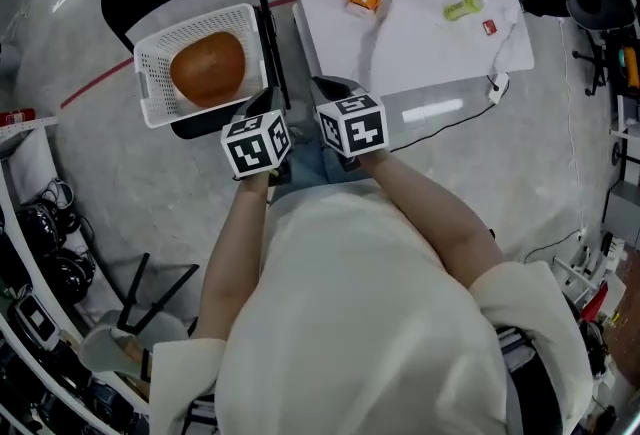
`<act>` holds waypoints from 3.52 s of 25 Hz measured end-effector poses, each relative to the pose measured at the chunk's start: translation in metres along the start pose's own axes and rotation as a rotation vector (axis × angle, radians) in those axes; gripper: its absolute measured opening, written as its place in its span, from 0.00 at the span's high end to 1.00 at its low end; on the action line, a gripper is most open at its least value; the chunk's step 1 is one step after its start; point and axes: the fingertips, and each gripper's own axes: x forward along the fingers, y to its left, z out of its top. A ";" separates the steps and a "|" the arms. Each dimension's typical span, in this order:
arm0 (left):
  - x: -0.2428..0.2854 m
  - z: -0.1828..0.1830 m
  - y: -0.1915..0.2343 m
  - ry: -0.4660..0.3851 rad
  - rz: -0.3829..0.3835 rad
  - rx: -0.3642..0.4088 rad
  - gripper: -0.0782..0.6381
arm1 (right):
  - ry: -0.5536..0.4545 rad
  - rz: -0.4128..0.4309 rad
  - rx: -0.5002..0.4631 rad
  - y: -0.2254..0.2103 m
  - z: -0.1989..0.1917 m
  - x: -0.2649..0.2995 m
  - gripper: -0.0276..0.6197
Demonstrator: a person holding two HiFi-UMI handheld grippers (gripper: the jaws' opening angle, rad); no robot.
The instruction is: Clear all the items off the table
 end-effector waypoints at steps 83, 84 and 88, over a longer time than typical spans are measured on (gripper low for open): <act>0.328 -0.001 -0.089 0.185 0.142 -0.059 0.88 | 0.211 -0.087 0.216 -0.381 0.011 0.200 0.58; 0.331 -0.002 -0.088 0.187 0.144 -0.060 0.88 | 0.215 -0.082 0.222 -0.382 0.010 0.205 0.56; 0.342 -0.005 -0.081 0.196 0.151 -0.067 0.88 | 0.227 -0.064 0.246 -0.384 0.007 0.225 0.49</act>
